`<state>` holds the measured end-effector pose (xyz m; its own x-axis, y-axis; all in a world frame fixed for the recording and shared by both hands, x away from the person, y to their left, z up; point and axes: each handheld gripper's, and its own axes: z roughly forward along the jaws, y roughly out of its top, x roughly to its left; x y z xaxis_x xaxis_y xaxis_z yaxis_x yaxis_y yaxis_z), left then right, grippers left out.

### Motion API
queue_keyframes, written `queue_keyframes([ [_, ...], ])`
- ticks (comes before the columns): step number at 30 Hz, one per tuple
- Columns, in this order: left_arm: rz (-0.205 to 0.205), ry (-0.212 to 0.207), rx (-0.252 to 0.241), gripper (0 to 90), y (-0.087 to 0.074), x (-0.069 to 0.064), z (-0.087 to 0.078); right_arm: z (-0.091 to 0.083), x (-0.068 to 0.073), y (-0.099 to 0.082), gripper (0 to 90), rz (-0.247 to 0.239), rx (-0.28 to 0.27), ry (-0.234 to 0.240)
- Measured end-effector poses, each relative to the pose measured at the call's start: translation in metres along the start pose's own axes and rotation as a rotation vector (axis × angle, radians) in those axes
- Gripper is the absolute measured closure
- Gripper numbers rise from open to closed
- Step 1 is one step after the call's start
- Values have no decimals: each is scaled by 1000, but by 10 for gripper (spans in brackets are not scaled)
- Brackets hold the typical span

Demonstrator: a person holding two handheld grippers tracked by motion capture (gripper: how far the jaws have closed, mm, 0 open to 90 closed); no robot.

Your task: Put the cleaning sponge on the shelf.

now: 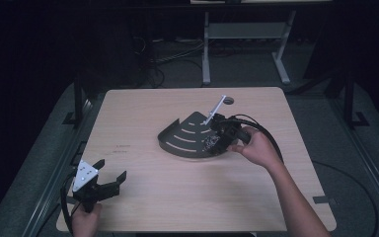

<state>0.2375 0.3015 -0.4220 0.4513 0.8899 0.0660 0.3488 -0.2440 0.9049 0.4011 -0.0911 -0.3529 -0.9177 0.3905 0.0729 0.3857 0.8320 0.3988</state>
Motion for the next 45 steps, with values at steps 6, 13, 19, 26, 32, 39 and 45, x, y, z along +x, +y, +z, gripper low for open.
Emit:
queue_keyframes([
  [6, -4, 0, 0, 138, 0, 1, 0, 7, -7, 9, 342, 4, 7, 5],
  [13, 0, 0, 1, 138, 0, 0, 0, 10, -12, 16, 342, 11, 13, 2],
  [19, 4, -4, -1, 138, 0, -1, 0, 12, -17, 21, 342, 20, 5, 13],
  [26, 7, -6, 3, 137, 0, -2, 1, 16, -24, 27, 342, 28, 30, 7],
  [32, 12, -6, 1, 138, 0, -2, 0, 17, -32, 29, 342, 48, 23, 2],
  [39, 7, -3, 2, 137, 0, -1, 0, 28, -42, 28, 341, 73, 42, 5],
  [45, 11, -2, 2, 137, 0, -2, 0, 36, -49, 29, 341, 94, 48, 5],
])
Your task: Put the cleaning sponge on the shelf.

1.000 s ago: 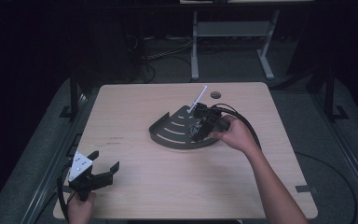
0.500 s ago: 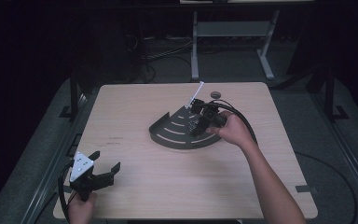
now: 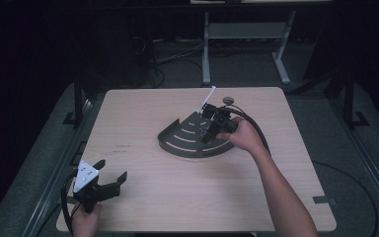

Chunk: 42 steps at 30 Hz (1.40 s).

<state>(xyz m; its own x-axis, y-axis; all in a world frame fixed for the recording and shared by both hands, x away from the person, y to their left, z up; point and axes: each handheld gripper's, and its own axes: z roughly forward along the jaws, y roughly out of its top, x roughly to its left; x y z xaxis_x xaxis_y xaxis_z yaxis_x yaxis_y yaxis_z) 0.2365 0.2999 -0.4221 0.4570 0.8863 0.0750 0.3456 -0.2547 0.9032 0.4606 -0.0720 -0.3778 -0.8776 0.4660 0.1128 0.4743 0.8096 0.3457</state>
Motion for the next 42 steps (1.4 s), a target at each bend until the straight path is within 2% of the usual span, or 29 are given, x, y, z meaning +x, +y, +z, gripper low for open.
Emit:
queue_keyframes([
  [8, -1, -2, -1, 137, 0, 0, 0, 8, -6, 2, 341, 27, 3, 3],
  [15, -2, -2, -1, 137, 0, 0, 0, 11, -10, 3, 340, 44, -16, 6],
  [21, -1, -2, -2, 137, 0, 0, 0, 17, -15, 4, 339, 63, -11, -14],
  [23, 0, -1, -1, 138, 0, 0, 0, 21, -16, 4, 339, 72, -6, -2],
  [42, -6, 0, -1, 137, -1, 2, -1, 46, -13, 12, 335, 69, 32, -17],
])
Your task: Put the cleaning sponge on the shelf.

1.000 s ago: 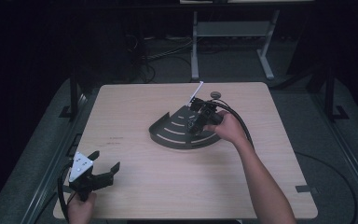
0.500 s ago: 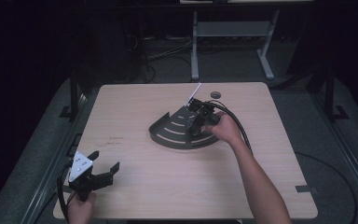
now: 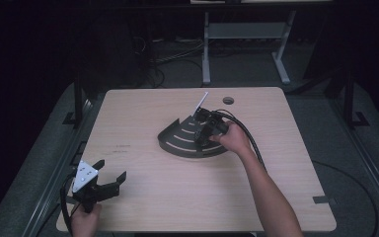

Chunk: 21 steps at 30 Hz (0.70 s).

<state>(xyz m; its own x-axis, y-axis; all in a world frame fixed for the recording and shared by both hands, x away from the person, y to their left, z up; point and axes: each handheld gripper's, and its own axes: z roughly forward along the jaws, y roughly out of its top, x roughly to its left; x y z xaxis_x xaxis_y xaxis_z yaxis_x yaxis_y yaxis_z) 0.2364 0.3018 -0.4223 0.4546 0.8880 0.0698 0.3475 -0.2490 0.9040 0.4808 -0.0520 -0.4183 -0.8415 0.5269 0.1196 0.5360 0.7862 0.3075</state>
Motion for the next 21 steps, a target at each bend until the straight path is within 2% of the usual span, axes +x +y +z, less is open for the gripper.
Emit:
queue_keyframes([
  [7, 0, 0, 0, 137, 0, 0, 0, 3, 0, -3, 334, 17, -13, 0],
  [14, 3, 0, 0, 138, 0, 0, 0, 5, -1, -5, 333, 22, -7, -6],
  [17, 2, 2, -1, 138, 0, 0, 0, 6, -1, -5, 332, 14, 8, -34],
  [21, 1, 3, 0, 137, 0, 1, -1, 8, -1, -6, 329, 25, 5, -28],
])
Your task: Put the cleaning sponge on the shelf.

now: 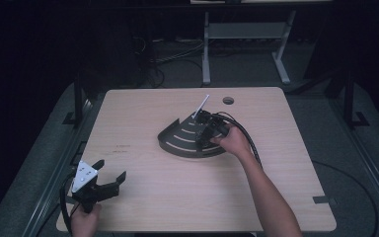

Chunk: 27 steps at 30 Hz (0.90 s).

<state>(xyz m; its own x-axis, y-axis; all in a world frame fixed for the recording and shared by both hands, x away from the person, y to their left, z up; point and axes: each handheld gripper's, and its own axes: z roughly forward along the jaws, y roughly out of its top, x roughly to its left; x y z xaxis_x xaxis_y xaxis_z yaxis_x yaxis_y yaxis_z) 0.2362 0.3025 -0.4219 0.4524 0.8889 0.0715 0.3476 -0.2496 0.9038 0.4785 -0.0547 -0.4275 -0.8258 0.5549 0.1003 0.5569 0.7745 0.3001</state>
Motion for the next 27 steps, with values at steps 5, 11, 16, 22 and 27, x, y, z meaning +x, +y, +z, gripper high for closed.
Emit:
queue_keyframes([
  [5, 1, -1, -1, 137, 0, -1, 0, 3, -2, -2, 325, 2, -1, -2],
  [11, 1, 0, 0, 137, 0, -1, 0, 2, -2, -3, 319, 5, 1, -3],
  [16, 2, -1, 2, 138, 0, -1, 0, 0, -2, -3, 303, 7, -13, 6],
  [22, 6, -2, 3, 138, 0, -1, 1, -2, -1, -3, 285, 9, -15, 2],
  [27, 0, 0, 1, 137, 0, 0, 1, -4, -2, -4, 280, 10, -16, 7],
])
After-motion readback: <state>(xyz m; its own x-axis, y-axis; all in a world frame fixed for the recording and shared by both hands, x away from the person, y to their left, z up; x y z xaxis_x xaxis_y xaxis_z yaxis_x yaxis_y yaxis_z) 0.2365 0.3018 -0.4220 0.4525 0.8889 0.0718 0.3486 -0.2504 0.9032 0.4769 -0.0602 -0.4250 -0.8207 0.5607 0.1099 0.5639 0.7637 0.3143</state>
